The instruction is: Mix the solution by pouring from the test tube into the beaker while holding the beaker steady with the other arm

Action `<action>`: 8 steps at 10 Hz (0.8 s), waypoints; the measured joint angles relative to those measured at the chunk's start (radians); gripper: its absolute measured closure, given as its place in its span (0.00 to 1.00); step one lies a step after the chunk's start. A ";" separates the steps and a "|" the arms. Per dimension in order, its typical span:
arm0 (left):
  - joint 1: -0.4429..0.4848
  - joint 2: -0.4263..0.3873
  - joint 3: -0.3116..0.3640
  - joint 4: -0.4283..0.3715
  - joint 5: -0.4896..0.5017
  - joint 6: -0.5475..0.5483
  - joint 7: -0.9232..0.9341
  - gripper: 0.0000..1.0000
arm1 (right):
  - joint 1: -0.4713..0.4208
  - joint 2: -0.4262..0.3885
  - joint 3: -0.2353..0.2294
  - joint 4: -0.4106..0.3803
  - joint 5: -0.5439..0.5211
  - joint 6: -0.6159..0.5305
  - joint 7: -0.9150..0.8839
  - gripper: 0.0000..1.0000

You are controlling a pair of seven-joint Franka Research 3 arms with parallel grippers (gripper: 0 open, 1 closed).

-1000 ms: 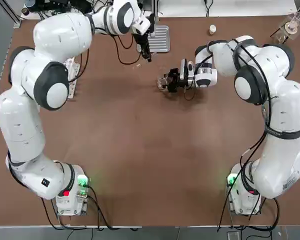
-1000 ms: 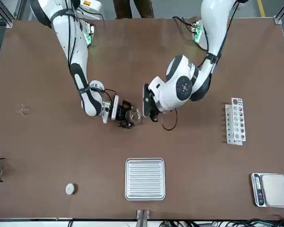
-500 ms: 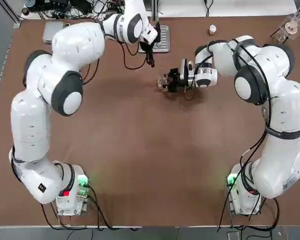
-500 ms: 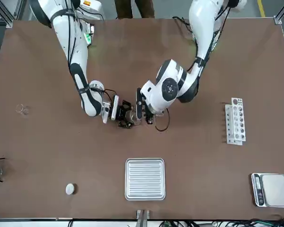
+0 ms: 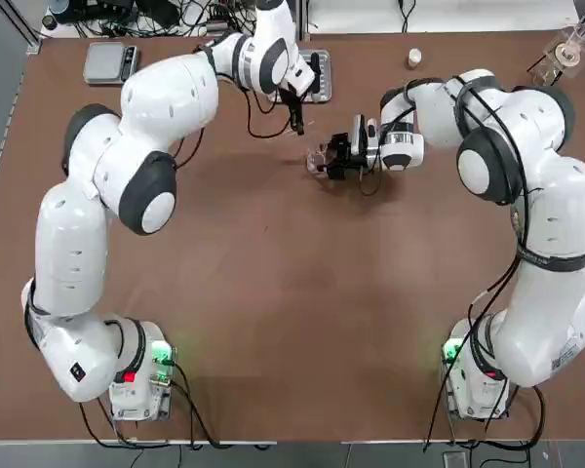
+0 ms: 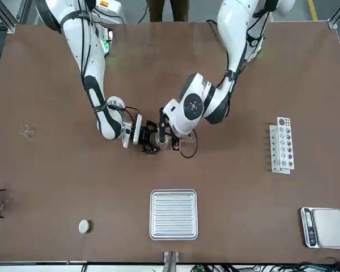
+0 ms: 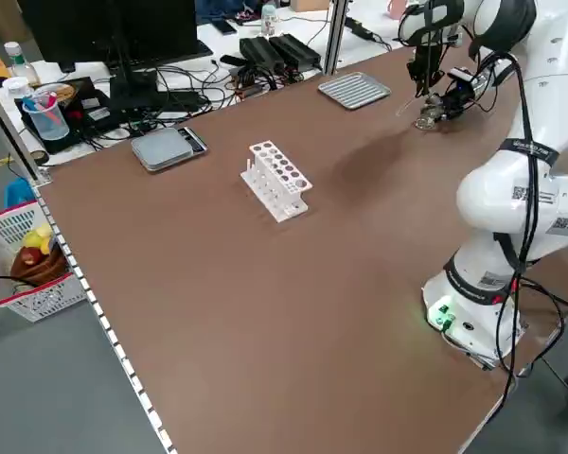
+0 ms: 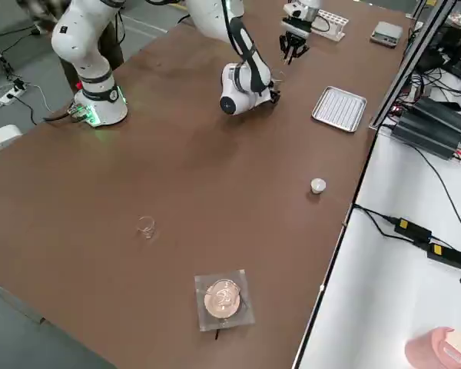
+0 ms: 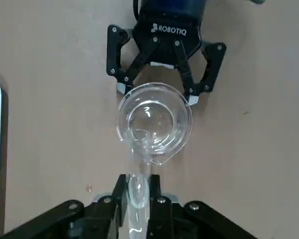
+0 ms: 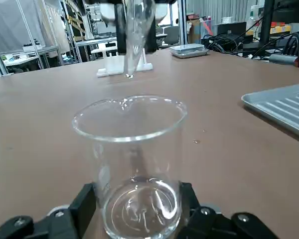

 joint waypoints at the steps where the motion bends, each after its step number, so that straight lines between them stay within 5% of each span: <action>1: -0.009 0.004 0.008 0.002 0.015 0.000 0.000 0.79 | 0.000 0.000 0.000 0.000 0.000 0.000 0.000 0.26; 8: -0.201 0.043 0.186 0.011 0.020 0.000 -0.028 0.79 | 0.000 -0.001 -0.001 0.000 0.000 0.001 0.009 0.26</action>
